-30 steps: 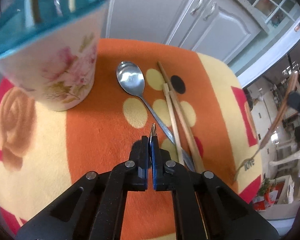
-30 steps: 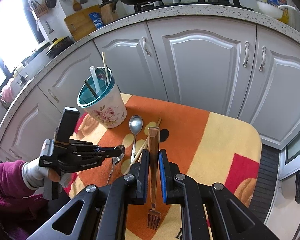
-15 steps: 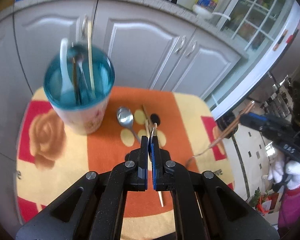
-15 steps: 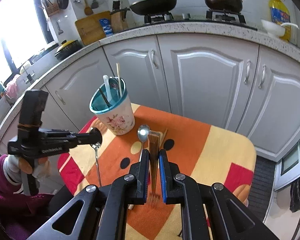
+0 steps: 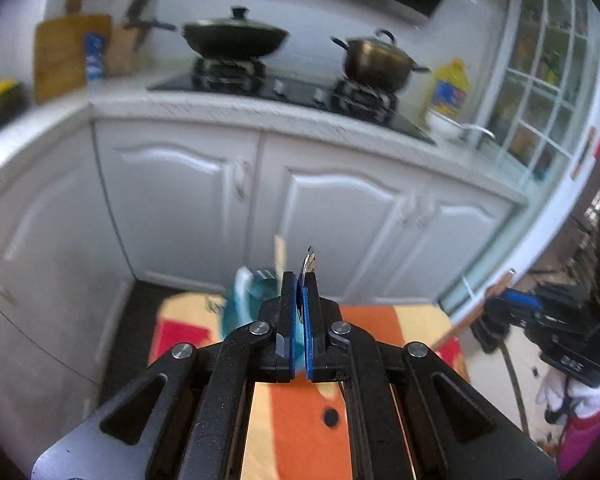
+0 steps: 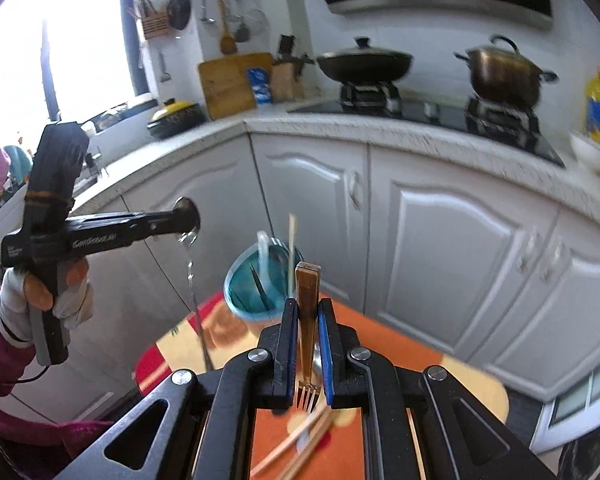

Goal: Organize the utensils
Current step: 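Lift the spoon with the left tool while the right tool carries the chopstick to the cup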

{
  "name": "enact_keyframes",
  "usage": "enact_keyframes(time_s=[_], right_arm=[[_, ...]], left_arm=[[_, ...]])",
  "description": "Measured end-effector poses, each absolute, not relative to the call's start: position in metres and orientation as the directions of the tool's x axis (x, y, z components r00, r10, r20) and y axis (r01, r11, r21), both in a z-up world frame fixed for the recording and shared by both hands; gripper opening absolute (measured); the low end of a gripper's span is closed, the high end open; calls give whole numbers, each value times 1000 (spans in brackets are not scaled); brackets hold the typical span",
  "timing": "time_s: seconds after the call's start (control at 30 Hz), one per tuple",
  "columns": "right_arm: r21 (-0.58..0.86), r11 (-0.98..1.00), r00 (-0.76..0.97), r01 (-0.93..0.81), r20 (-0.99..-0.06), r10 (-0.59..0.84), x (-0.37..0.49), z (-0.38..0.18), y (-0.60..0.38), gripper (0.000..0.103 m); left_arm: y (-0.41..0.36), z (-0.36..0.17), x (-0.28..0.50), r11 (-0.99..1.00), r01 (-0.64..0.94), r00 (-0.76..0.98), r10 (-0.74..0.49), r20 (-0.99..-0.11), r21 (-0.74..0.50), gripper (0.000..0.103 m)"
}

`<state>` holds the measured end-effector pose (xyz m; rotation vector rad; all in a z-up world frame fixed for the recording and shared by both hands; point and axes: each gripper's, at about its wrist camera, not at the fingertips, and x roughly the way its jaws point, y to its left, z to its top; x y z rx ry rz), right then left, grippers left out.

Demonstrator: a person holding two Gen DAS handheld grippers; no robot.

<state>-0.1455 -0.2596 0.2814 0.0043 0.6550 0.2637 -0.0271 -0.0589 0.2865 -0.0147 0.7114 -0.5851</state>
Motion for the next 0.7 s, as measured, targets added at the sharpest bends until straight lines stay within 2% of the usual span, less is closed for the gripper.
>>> enact_keyframes(time_s=[0.33, 0.7], right_arm=[[46, 948, 773, -315, -568, 284, -81, 315, -214, 9], [24, 951, 747, -307, -613, 256, -22, 285, -200, 9]], left_arm=[[-34, 296, 31, 921, 375, 734, -365, -572, -106, 1], [-52, 260, 61, 942, 336, 762, -273, -587, -3, 1]])
